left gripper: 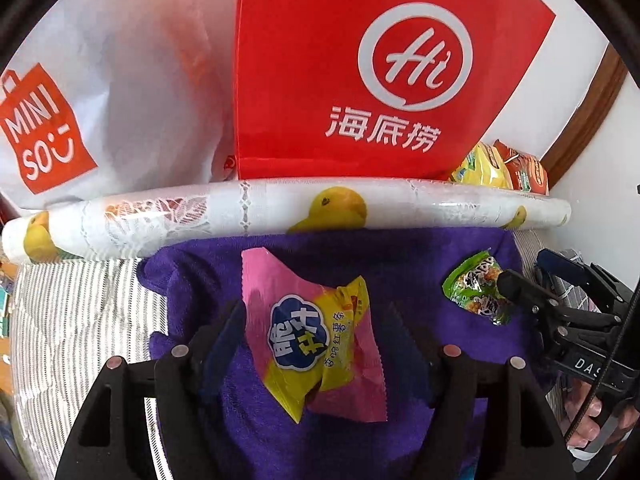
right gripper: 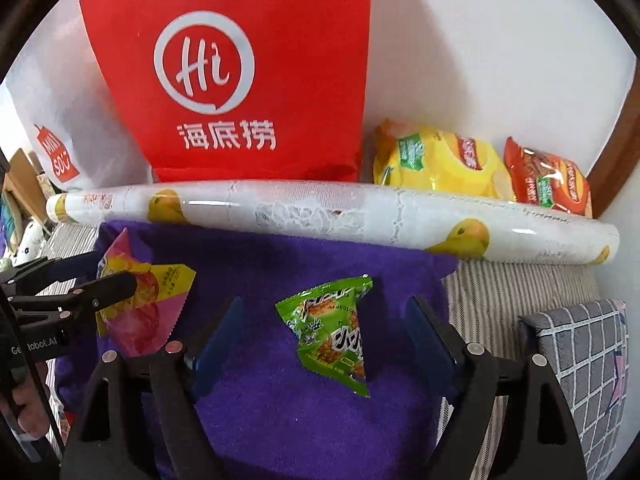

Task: Organize snacks
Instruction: 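Withdraw both tools from the towel toward the remaining snacks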

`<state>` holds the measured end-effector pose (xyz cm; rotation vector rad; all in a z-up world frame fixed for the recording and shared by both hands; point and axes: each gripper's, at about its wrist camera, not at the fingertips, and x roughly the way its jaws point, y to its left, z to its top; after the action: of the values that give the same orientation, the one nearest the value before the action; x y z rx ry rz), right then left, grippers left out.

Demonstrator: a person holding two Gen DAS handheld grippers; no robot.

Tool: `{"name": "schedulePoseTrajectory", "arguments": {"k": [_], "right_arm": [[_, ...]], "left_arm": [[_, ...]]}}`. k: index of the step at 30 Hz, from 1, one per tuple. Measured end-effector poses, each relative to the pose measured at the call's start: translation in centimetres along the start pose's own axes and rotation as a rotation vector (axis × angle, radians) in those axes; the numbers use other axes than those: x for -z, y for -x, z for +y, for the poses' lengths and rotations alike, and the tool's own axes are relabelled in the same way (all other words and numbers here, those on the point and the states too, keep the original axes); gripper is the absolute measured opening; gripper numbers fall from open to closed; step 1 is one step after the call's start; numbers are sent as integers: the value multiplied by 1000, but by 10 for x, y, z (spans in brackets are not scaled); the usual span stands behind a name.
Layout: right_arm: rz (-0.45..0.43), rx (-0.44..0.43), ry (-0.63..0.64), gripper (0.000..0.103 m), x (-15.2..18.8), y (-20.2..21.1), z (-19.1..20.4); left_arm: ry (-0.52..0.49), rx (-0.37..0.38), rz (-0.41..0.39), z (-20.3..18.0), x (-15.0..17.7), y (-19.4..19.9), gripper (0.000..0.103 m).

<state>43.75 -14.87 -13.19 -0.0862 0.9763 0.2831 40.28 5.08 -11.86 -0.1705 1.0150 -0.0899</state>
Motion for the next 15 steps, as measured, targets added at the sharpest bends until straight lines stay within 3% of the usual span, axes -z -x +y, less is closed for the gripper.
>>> {"name": "schedulePoseTrajectory", "arguments": {"k": [6, 12, 15], "right_arm": [[-70, 11, -24, 82, 3, 30, 1], [-37, 54, -63, 82, 24, 59, -2], [-39, -9, -91, 82, 42, 80, -5]], "left_arm": [[-19, -9, -33, -3, -2, 19, 70], [-75, -12, -117, -18, -2, 58, 70], [-93, -13, -153, -23, 1, 82, 70]]}}
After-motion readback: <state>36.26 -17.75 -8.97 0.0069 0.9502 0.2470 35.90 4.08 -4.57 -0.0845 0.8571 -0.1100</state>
